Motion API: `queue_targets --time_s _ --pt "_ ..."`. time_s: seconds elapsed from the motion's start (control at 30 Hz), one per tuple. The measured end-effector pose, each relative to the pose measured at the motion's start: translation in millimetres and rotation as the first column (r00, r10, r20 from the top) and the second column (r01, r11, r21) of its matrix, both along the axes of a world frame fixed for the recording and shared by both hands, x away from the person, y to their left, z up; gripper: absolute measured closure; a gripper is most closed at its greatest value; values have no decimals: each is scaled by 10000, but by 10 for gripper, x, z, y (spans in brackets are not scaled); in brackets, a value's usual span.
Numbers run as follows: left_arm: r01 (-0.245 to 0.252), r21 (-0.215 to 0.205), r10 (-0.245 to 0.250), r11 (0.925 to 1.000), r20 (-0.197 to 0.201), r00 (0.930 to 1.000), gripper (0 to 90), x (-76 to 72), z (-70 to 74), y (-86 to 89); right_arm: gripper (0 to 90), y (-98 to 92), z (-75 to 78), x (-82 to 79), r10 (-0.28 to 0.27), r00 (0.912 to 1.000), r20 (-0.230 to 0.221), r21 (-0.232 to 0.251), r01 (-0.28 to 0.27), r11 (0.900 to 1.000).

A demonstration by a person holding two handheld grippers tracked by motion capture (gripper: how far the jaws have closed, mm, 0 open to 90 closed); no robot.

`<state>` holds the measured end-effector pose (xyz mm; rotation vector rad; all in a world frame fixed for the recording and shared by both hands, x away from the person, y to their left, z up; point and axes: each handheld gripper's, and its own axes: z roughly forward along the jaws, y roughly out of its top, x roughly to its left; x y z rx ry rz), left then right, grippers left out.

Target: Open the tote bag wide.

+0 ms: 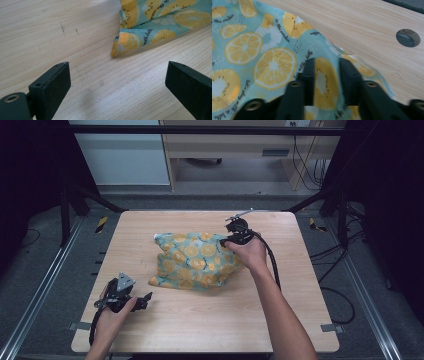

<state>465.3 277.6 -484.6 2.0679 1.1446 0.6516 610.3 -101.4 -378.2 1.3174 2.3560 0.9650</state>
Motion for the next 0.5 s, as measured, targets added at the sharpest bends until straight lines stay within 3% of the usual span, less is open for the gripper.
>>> queue_targets --time_s 0.03,0.07,0.17,0.33,0.37,0.43,0.47,0.5 --pt "0 0 0 10000 0 10000 60 0 0 0 775 2 0 -8 112 9999 -16 -33 -112 9999" --pt "4 18 -4 10000 -20 10000 60 3 0 2 775 2 0 -8 112 9999 -16 -33 -112 9999" --pt "-25 10 25 10000 -29 10000 60 6 -1 8 898 8 15 -30 386 9993 -13 46 -386 9992" --pt "-47 3 47 10000 29 10000 60 -4 11 16 900 20 62 -85 636 9977 227 212 -641 9977" --pt "-69 -24 69 10000 33 10000 60 -5 11 16 900 14 113 -137 681 9962 537 406 -704 9967" --pt "-79 -40 80 10000 35 10000 60 -4 12 20 900 8 135 -158 742 9947 715 479 -778 9958" --pt "-88 -59 88 9999 45 10000 60 -3 12 23 900 9 209 -255 880 9899 1110 746 -966 9925" --pt "-88 -59 88 9999 45 10000 61 -3 12 23 900 9 209 -255 880 9899 1110 746 -966 9925"
